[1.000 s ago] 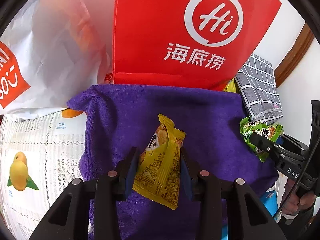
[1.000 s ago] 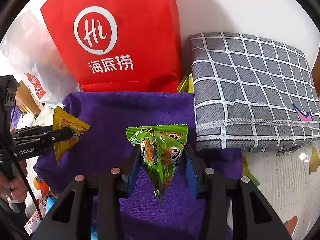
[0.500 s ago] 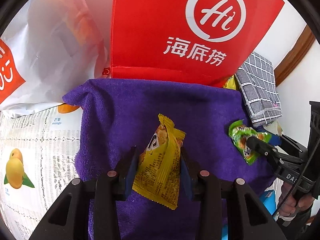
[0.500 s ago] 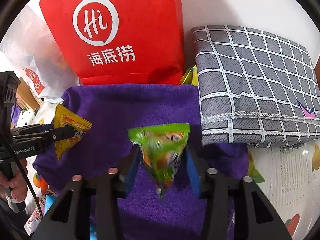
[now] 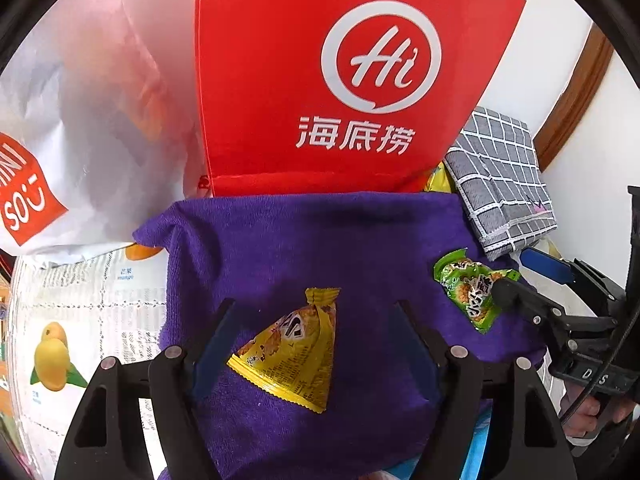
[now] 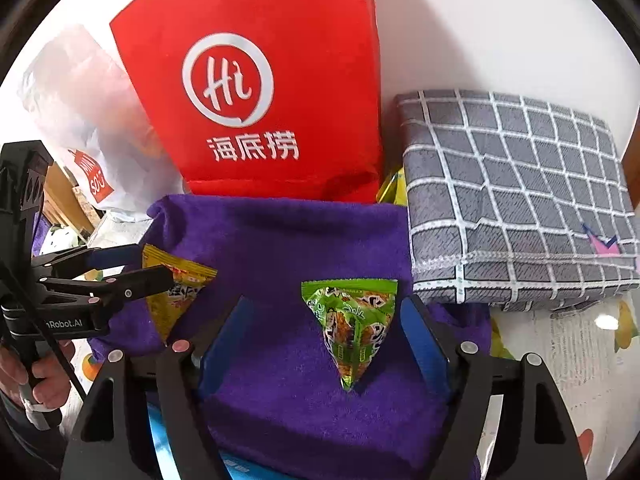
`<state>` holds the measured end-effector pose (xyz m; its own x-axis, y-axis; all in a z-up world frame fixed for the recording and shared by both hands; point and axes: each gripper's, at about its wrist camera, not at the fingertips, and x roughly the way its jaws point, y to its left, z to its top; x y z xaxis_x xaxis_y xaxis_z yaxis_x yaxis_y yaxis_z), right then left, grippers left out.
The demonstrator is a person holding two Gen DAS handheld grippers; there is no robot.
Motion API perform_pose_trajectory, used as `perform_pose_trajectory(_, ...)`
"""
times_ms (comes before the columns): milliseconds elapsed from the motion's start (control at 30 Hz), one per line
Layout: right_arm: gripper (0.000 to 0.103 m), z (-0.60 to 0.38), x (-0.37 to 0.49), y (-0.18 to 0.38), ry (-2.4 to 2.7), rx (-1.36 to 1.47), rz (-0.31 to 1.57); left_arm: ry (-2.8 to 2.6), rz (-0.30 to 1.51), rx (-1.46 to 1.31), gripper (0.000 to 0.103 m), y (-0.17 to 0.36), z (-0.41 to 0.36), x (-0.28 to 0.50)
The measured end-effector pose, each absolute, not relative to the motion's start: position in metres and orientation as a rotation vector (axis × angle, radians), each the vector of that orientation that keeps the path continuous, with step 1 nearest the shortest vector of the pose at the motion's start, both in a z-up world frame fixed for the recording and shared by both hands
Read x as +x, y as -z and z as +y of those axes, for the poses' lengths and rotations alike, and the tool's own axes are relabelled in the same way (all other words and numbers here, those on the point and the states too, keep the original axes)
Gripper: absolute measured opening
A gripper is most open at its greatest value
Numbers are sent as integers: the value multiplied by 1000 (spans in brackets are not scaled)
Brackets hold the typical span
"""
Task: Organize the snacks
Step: 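Lower the yellow pack onto the purple towel and open the left tool, then withdraw both tools from the towel back toward the snack pile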
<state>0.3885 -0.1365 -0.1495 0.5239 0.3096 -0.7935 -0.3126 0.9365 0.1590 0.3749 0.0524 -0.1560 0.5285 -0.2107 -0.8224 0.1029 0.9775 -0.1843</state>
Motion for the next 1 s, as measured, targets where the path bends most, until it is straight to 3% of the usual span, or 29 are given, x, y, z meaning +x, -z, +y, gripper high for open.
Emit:
perform_pose_trajectory(400, 78, -131, 356, 105, -384, 24, 815, 187, 928, -101, 76, 124, 54, 354)
perform_pose_trajectory(1000, 73, -135, 244, 56, -311, -3, 793, 270, 840, -118, 76, 58, 46, 267)
